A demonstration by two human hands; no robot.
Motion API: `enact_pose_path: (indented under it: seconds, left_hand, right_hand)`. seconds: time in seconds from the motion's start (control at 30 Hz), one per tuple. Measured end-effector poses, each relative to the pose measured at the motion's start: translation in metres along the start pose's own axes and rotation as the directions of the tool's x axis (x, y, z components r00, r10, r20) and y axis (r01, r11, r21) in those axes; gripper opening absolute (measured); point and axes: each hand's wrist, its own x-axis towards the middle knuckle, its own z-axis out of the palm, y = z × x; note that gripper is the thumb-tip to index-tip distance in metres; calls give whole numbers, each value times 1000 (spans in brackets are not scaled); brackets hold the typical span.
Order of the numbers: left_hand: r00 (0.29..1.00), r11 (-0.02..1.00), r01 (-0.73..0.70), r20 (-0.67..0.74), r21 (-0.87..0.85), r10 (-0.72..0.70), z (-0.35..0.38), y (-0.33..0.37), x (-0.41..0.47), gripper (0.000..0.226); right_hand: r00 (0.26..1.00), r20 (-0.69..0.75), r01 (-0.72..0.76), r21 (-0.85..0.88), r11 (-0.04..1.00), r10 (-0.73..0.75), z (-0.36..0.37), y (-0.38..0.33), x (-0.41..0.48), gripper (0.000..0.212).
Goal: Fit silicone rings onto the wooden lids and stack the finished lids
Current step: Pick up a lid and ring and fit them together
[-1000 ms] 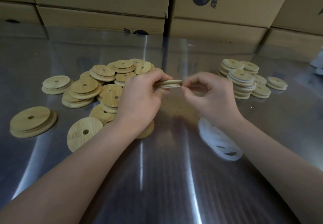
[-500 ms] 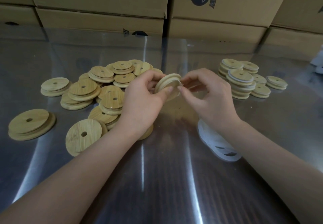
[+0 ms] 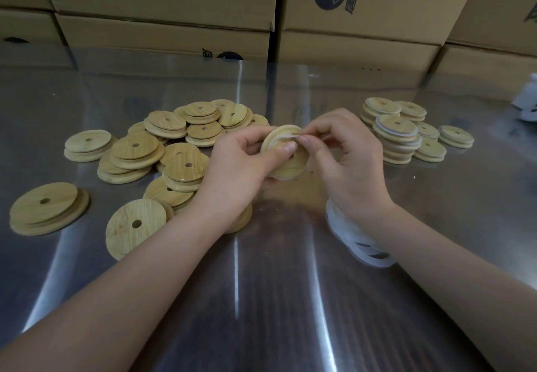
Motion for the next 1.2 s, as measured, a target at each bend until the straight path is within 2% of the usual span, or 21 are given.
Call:
enact_pose_path:
  seconds: [0.17,0.4,0.73,0.9,1.0,1.1,1.2]
  left_hand:
    - [996,994,-59,-55,93,64,1,1,3,22]
    - [984,952,-160,-36,261,175,0,2,4,27]
    - [967,914,-241,-4,326,256,-2,1,5,36]
    - [967,929,-244,1,279,254,-3,-1,5,31]
    - [978,950,-200,-9,239,208,-3,-3,6,28]
    - [988,974,-149,-9,171,152,-3,-4,6,23]
    - [998,996,-63,2,60,63,-2,-4,5,17]
  right_hand:
    - [999,7,-45,5,999,45,1,-1,0,5]
    - [991,32,-129,71,989,127,0,-1,2,9]
    - [978,86,-198,140,970,187,-3,-2,4,11]
    - [977,111,-198,144,970,183,-5,-1,5,6]
    - [968,145,-231,174,957,207,-6,-1,7,12]
    - [945,201,-302,226,926,259,-9,1,10,20]
    - [902,280,-408,315,857,327,-13,3,12,16]
